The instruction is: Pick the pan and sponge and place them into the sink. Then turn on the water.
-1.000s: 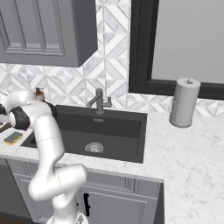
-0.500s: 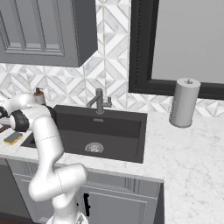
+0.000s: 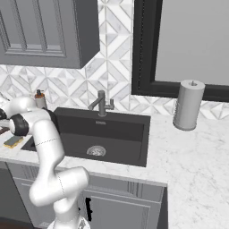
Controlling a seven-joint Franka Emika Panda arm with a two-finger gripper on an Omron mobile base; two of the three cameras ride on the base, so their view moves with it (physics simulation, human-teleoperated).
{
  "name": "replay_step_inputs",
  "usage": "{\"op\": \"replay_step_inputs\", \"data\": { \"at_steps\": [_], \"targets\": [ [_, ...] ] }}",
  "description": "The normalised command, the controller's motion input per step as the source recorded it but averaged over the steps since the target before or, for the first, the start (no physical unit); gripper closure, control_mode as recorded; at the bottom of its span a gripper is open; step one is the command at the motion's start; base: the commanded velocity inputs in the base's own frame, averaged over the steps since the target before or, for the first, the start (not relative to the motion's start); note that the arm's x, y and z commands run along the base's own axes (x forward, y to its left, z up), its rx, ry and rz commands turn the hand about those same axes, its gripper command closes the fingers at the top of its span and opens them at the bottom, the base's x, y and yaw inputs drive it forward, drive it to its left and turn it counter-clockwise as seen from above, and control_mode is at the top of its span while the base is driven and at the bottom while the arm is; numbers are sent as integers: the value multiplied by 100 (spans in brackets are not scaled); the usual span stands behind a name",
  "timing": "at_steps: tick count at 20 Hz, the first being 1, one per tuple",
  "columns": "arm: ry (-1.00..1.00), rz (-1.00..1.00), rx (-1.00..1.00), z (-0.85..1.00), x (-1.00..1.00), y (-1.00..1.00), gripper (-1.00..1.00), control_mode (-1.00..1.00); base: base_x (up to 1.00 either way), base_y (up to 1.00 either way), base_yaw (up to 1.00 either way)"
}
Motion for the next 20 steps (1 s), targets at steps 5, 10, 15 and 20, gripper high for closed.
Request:
{"op": "replay_step_inputs", "data": {
  "at_steps": [5, 10, 15, 20],
  "targets": [
    [-1, -3, -2, -10, 1, -42, 100, -100, 0, 0, 0],
    [-4, -14, 0, 27, -5, -73, 100, -100, 0, 0, 0],
    [-10, -21, 6, 34, -6, -70, 100, -100, 0, 0, 0],
    [-3, -32, 6, 9, -10, -93, 100, -100, 0, 0, 0]
  ]
}}
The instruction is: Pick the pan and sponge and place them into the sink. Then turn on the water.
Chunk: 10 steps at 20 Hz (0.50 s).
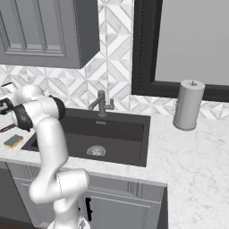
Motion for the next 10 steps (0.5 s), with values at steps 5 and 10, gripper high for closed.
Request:
{"op": "replay_step_inputs", "data": {
  "at_steps": [5, 10],
  "targets": [
    [4, -40, 0, 0, -4, -100, 100, -100, 0, 0, 0],
    [1, -40, 0, 0, 1, -100, 100, -100, 0, 0, 0]
  ]
}}
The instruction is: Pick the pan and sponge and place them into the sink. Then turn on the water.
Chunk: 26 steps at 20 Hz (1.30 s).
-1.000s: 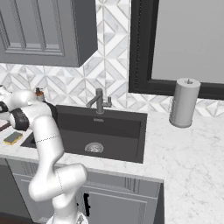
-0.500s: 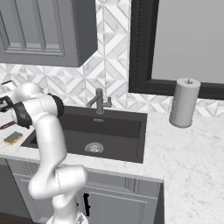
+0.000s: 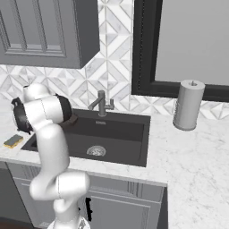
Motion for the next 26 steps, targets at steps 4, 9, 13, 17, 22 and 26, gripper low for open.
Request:
{"op": "replay_step_inputs", "data": {
  "at_steps": [4, 9, 13, 17, 22, 26],
  "targets": [
    [0, -32, 0, -1, 3, -94, 100, -100, 0, 0, 0],
    [0, -27, 0, -16, 5, -60, 100, -100, 0, 0, 0],
    [0, -23, 0, -20, 14, -39, 100, -100, 0, 0, 0],
    [0, -17, 0, -19, 22, -28, 100, -100, 0, 0, 0],
    [0, -11, 0, -35, 19, -10, 100, -100, 0, 0, 0],
    [0, -7, 0, -44, 19, -7, 100, -100, 0, 0, 0]
  ]
}}
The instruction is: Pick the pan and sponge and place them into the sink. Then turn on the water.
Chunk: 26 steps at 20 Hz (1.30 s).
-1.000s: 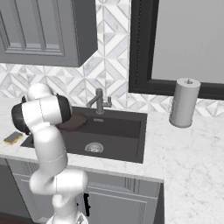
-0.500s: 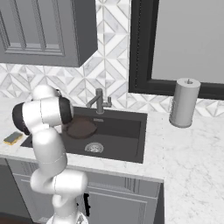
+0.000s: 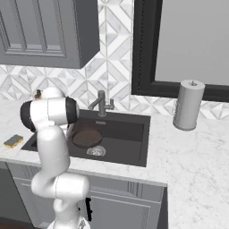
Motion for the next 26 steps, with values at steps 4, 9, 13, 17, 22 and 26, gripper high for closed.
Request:
{"op": "replay_step_inputs", "data": {
  "at_steps": [4, 9, 13, 17, 22, 26],
  "targets": [
    [0, -6, 0, -46, 20, -9, 100, -100, 0, 0, 0],
    [0, -5, 0, -47, 23, -9, 100, -100, 0, 0, 0],
    [0, -4, 0, -48, 23, -3, 100, -100, 0, 0, 0],
    [0, -3, 0, -48, 21, 0, 100, -100, 0, 0, 0],
    [0, -4, 0, -44, 21, 0, 100, -100, 0, 0, 0],
    [0, -4, 0, -27, 25, 0, 100, -100, 0, 0, 0]
  ]
}}
